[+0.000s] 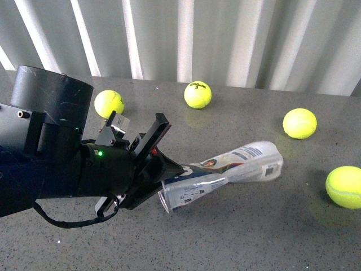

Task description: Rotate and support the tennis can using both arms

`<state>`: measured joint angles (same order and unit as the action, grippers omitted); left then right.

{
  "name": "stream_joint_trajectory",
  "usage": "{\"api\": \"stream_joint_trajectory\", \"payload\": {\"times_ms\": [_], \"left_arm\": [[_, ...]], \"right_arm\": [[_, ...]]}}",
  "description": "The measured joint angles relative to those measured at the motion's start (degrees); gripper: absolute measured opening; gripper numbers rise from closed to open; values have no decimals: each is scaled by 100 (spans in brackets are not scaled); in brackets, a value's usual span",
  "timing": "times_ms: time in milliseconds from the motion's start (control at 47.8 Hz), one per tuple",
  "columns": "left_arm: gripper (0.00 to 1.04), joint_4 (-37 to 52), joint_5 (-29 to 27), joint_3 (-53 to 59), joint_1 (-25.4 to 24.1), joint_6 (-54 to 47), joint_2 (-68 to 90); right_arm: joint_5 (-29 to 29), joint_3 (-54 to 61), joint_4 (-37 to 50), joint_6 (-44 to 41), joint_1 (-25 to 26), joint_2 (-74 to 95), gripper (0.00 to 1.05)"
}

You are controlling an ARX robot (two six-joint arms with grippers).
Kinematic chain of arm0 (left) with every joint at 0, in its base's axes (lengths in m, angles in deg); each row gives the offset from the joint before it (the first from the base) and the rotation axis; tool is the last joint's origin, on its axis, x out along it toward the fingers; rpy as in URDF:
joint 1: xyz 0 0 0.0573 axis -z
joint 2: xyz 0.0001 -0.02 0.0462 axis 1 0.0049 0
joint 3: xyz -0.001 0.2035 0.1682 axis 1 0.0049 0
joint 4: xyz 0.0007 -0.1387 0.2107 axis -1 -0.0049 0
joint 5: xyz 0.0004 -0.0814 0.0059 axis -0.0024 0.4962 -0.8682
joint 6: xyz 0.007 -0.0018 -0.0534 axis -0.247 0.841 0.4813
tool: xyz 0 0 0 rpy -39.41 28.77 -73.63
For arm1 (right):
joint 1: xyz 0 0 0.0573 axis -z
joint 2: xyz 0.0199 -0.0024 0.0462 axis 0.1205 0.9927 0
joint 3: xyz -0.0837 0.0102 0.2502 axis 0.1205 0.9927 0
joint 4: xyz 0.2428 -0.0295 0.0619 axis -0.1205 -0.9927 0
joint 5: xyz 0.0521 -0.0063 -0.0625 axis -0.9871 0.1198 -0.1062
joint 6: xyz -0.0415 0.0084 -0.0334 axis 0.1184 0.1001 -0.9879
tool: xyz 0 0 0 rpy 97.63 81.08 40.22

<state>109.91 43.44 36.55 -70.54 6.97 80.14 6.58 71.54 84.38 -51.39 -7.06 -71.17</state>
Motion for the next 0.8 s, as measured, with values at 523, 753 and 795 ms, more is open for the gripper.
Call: {"api": "stream_joint_trajectory", "payload": {"times_ms": [523, 753, 795], "left_arm": [[4, -3042, 380, -686, -271, -2468, -2035], [4, -6133, 199, -2855, -13, -5436, -2824], [4, -6804, -157, -3390, 153, -6330, -2765]], "right_arm": [[-2, 0, 0, -2, 0, 0, 98], [0, 0, 0, 0, 0, 0, 98], [0, 0, 0, 0, 0, 0, 98]]}}
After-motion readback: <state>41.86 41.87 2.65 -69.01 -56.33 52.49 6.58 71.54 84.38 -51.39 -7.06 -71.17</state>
